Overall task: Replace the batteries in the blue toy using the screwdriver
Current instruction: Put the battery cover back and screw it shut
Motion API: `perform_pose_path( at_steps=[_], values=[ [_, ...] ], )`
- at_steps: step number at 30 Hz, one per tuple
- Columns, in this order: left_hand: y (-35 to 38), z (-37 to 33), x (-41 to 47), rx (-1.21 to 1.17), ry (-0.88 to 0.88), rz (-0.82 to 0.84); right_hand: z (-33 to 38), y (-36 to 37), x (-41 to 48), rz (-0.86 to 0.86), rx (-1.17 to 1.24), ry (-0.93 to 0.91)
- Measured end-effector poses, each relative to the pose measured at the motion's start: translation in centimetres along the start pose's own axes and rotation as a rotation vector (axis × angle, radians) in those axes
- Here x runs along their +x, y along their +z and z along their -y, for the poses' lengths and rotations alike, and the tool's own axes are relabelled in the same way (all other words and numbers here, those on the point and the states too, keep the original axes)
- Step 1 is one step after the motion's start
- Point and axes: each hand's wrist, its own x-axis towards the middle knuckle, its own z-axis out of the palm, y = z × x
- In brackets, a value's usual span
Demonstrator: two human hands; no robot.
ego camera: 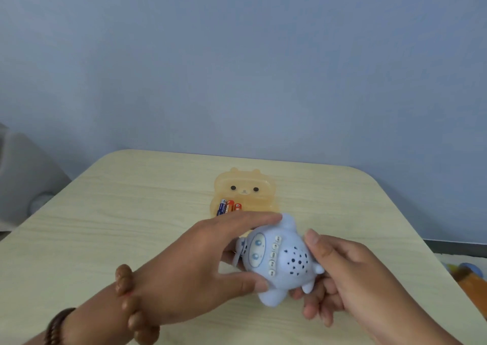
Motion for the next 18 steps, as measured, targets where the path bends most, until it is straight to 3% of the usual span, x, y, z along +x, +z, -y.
perform_pose_path(
  at_steps=[6, 13, 18],
  values=[
    [-1.0, 1.6, 0.1, -0.315, -0.169, 0.037, -0.2, -0.7, 0.0, 0.077, -0.361, -0.294],
    [-6.8, 2.5, 2.0, -0.226, -0.122, 0.014, 4.3, 0.8, 5.0, 0.099, -0.484, -0.458],
    [-13.9, 4.7, 6.6, -0.011, -0.14, -0.124, 9.3, 3.3, 13.8, 0.055, -0.69, -0.576]
  ],
)
